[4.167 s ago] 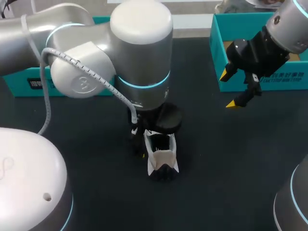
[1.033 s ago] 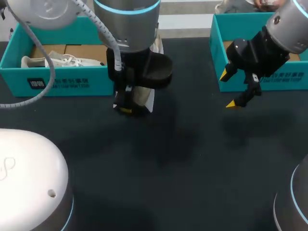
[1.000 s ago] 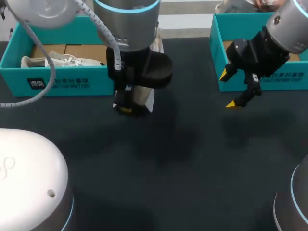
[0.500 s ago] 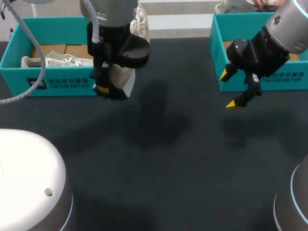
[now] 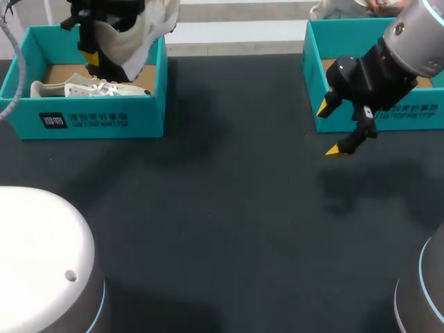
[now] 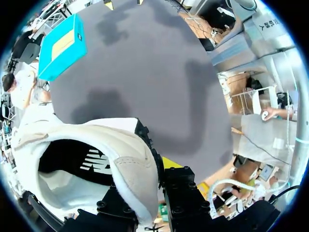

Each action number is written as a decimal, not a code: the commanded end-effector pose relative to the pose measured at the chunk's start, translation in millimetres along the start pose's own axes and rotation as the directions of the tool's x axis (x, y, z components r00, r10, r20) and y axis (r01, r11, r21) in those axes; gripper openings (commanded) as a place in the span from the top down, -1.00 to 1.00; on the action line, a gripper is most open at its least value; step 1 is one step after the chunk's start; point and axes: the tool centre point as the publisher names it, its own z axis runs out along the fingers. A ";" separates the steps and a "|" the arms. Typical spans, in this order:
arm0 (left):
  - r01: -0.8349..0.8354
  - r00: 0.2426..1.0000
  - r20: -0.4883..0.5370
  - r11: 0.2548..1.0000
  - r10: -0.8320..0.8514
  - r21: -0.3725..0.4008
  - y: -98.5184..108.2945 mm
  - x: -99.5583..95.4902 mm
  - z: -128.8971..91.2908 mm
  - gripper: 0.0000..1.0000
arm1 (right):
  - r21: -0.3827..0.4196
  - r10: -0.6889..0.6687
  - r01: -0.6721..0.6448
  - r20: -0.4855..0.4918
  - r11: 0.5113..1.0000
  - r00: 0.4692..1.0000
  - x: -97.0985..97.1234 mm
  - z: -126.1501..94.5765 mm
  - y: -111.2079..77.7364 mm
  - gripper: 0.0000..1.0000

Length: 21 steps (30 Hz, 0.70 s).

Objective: Take the shoe out of the shoebox, open the shoe tongue, remove and reinsert the insole, then place the shoe into the shoebox

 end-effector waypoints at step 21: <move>-0.040 0.997 -0.066 0.994 0.047 0.104 274.6 -89.6 43.7 1.00 | 0.003 0.001 -0.001 -0.002 1.000 1.000 -1.0 1.0 0.8 -1.00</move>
